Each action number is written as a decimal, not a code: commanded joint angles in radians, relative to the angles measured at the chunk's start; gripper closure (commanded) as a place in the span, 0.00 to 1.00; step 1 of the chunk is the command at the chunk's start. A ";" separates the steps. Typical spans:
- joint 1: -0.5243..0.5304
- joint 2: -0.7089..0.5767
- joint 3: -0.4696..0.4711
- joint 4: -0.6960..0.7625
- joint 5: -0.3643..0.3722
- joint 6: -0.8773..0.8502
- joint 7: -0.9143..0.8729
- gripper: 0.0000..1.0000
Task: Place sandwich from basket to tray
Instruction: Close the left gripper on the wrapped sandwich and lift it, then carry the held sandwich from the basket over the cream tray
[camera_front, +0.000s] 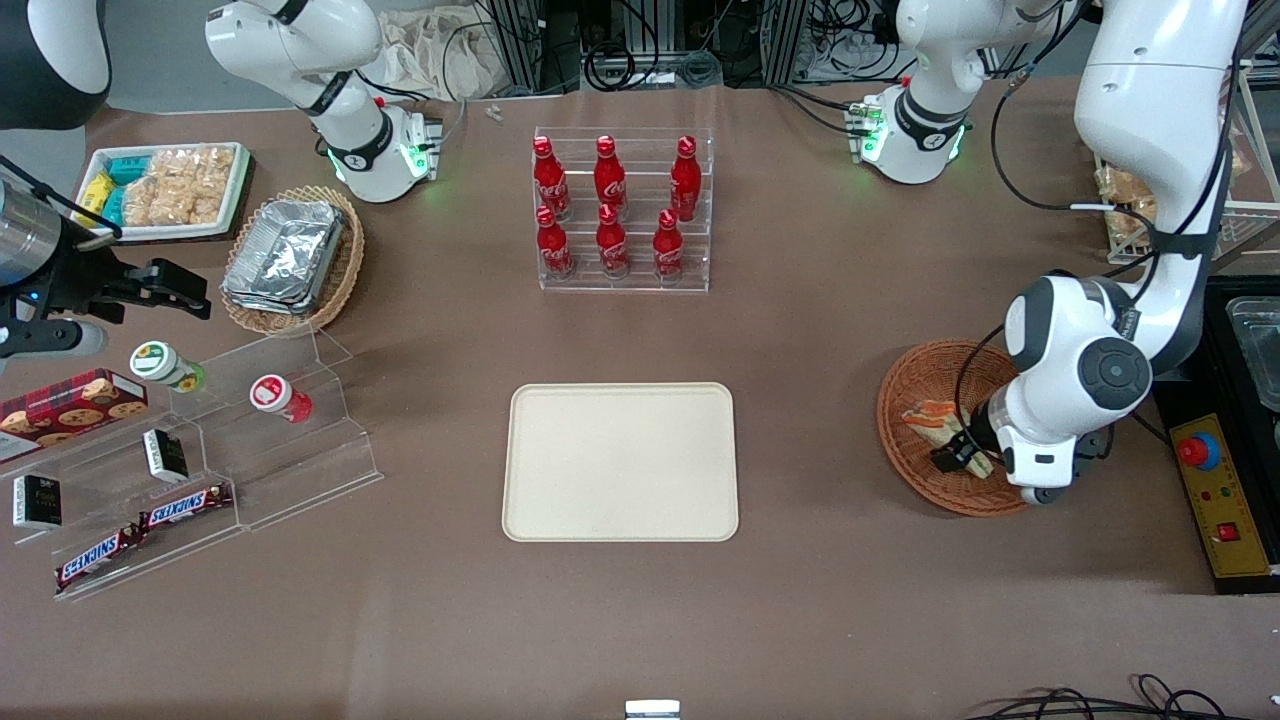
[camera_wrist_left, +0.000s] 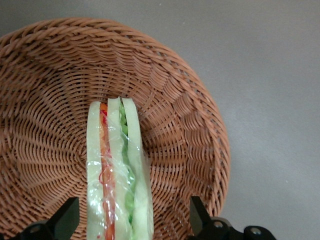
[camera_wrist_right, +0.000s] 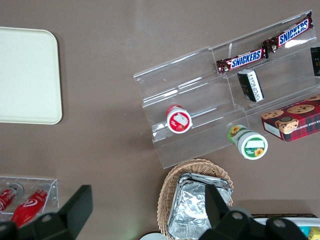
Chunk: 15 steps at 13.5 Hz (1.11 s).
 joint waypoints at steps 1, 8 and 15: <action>0.006 0.008 -0.003 -0.024 0.032 0.047 -0.049 0.01; 0.006 -0.019 -0.003 -0.048 0.033 0.012 -0.076 0.96; -0.010 -0.162 -0.063 0.193 0.013 -0.463 -0.062 1.00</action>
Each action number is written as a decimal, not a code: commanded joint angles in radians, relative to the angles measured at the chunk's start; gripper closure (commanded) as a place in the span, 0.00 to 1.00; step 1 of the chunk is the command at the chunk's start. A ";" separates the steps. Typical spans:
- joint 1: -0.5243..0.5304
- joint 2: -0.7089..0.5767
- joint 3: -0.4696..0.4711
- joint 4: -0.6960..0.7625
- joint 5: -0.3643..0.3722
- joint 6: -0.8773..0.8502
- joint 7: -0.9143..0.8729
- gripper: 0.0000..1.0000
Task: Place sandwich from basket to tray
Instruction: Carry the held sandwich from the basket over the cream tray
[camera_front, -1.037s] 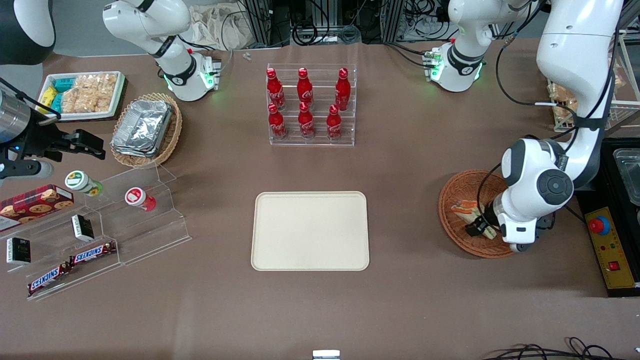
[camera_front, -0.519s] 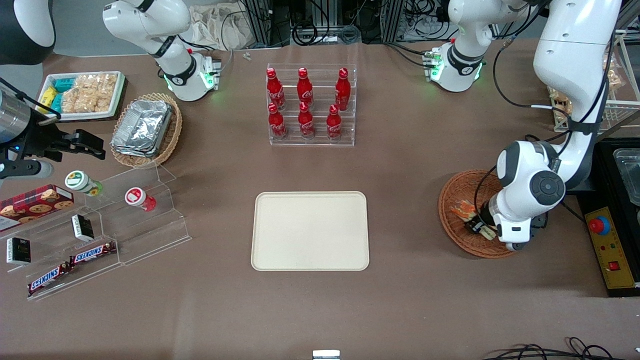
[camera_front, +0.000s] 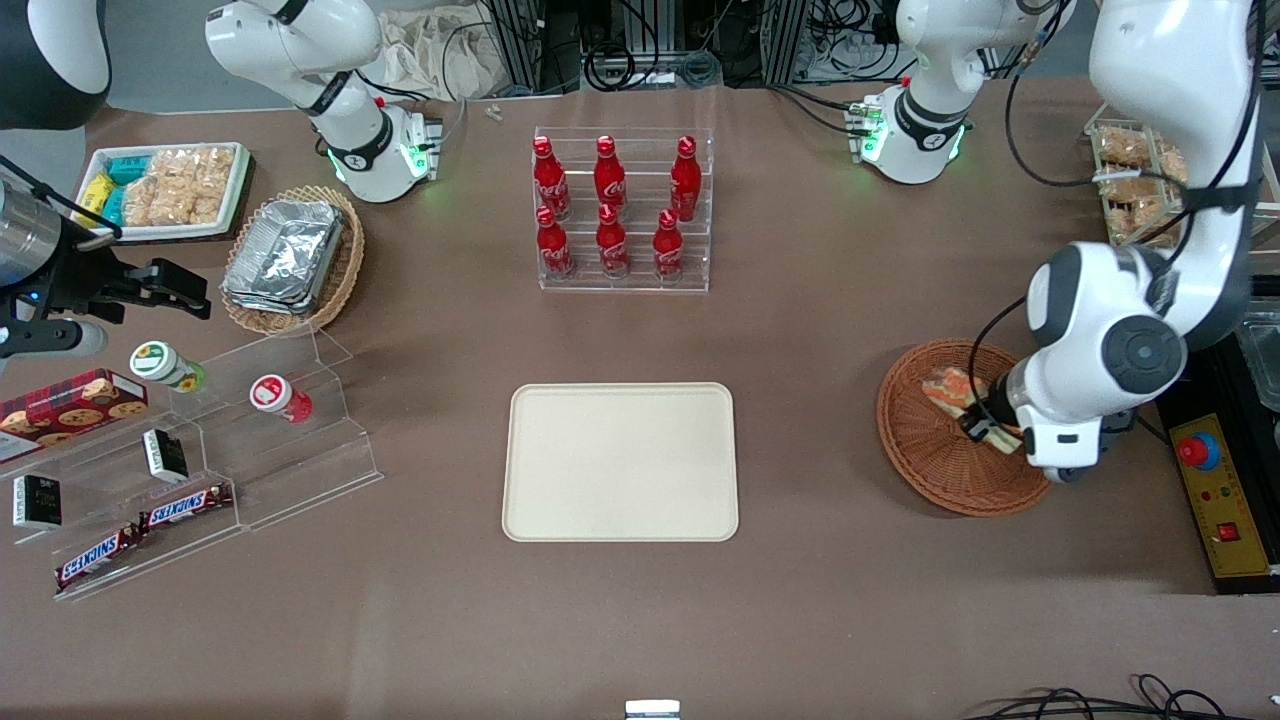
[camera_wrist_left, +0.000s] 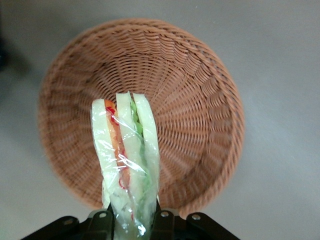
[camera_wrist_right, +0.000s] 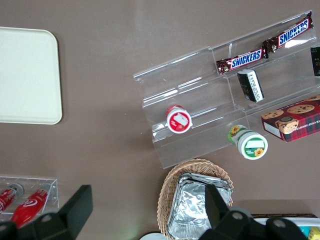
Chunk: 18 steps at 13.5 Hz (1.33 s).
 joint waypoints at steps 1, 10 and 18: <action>-0.008 -0.014 -0.040 0.153 0.001 -0.171 -0.013 1.00; -0.022 0.064 -0.329 0.349 0.013 -0.244 0.218 1.00; -0.224 0.344 -0.336 0.402 0.128 0.006 0.306 1.00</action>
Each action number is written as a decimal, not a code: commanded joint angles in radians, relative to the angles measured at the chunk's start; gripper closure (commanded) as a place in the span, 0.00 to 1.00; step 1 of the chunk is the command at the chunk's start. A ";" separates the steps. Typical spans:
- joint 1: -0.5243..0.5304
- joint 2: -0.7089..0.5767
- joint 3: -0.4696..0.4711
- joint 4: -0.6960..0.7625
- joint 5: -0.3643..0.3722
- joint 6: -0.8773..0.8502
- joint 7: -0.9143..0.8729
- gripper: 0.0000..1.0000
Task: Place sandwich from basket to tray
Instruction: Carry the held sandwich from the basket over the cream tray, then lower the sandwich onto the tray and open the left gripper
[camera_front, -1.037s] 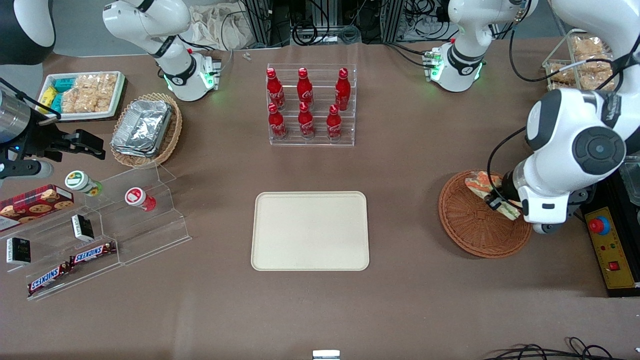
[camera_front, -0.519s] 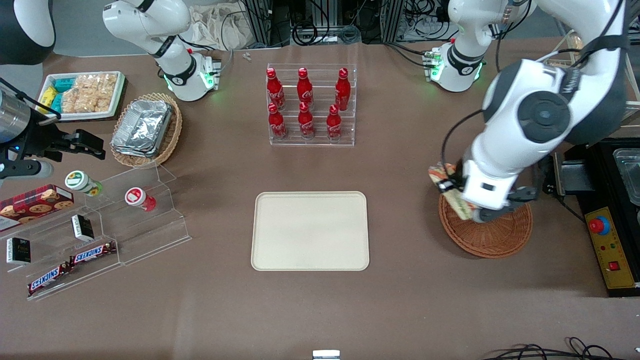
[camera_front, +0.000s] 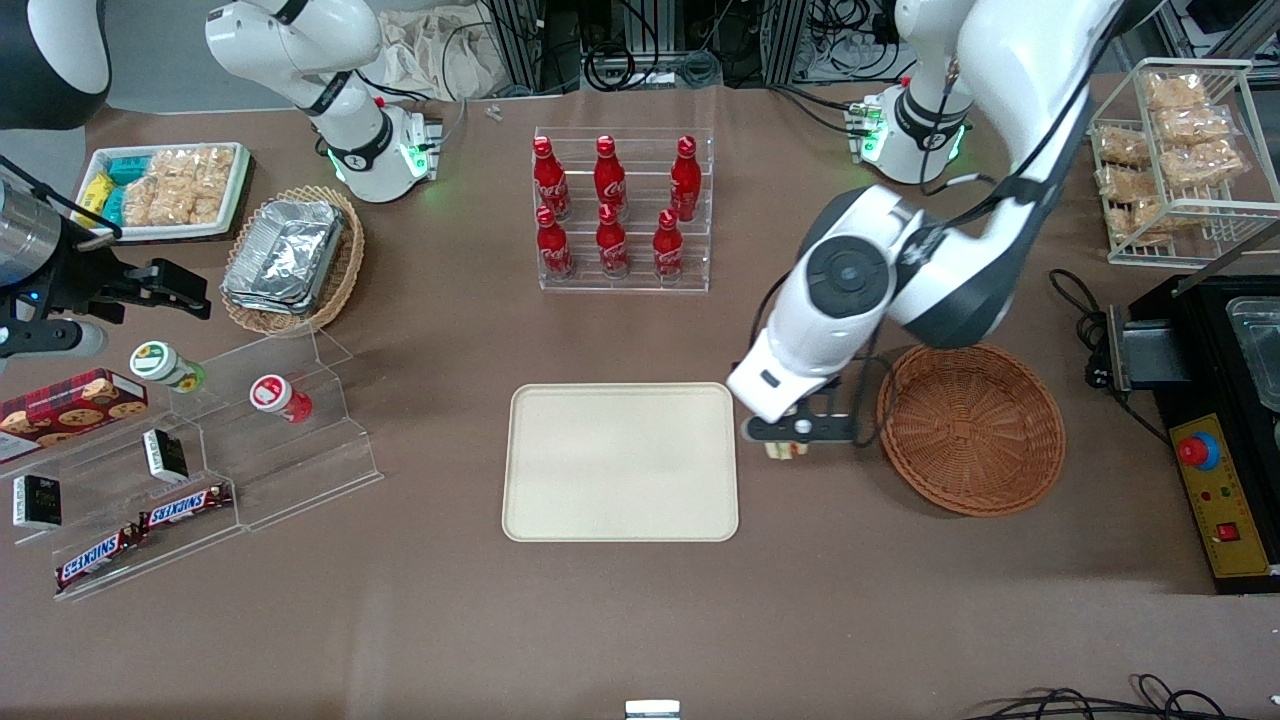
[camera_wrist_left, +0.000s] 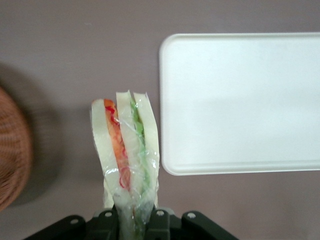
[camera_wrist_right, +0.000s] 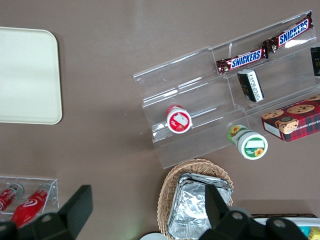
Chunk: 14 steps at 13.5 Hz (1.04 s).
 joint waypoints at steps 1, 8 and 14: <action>-0.014 0.131 -0.003 0.087 0.022 0.068 0.032 1.00; -0.062 0.301 0.006 0.088 0.134 0.335 0.026 1.00; -0.062 0.321 0.006 0.077 0.121 0.323 -0.009 0.01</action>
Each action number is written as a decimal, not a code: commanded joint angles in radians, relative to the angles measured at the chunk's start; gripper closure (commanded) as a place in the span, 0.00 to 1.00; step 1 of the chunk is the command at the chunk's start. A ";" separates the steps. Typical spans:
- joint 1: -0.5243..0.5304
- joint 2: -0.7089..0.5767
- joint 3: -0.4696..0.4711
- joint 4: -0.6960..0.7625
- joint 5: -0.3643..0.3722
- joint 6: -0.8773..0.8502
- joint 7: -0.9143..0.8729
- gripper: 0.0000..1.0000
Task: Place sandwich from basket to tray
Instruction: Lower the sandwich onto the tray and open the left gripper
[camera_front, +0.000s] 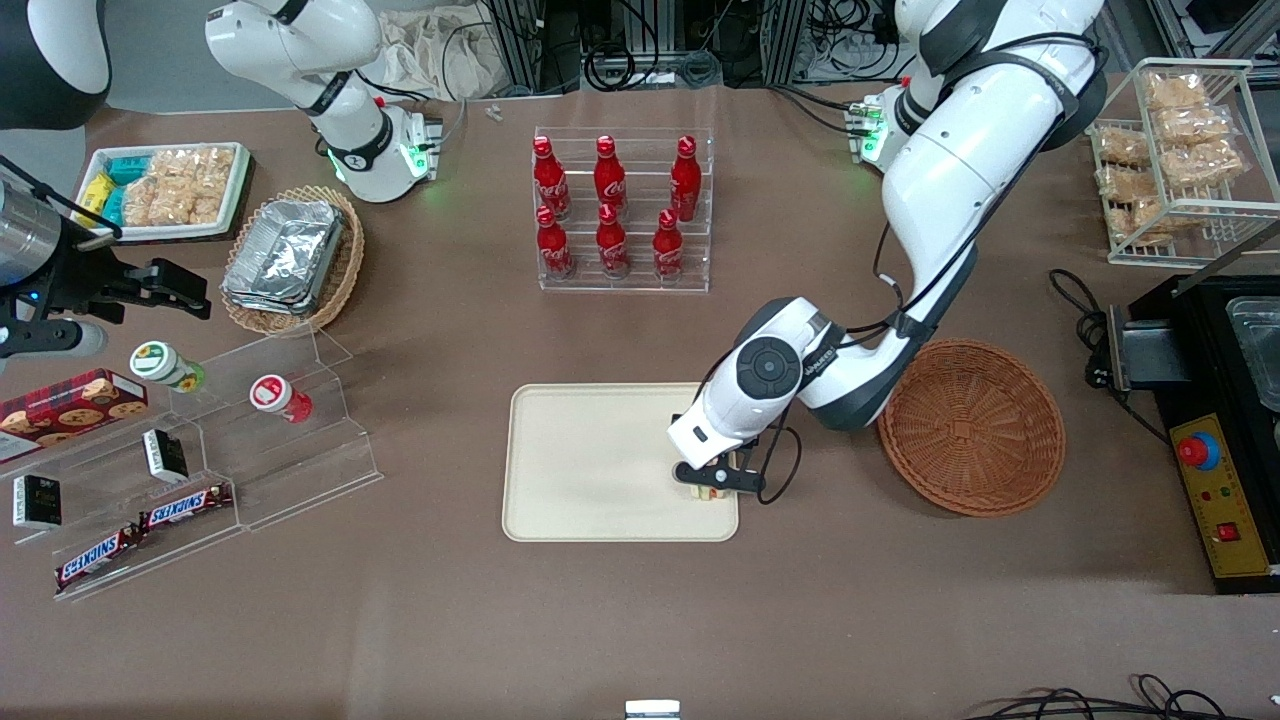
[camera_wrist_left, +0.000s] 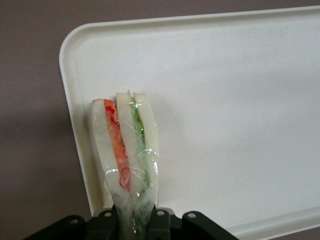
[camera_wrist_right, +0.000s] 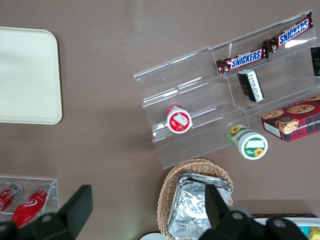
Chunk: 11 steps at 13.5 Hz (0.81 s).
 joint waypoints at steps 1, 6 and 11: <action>-0.009 -0.002 0.002 0.030 0.003 -0.026 -0.057 0.00; 0.006 -0.152 -0.003 0.075 -0.098 -0.372 -0.046 0.00; 0.147 -0.445 0.000 0.065 -0.208 -0.746 0.179 0.00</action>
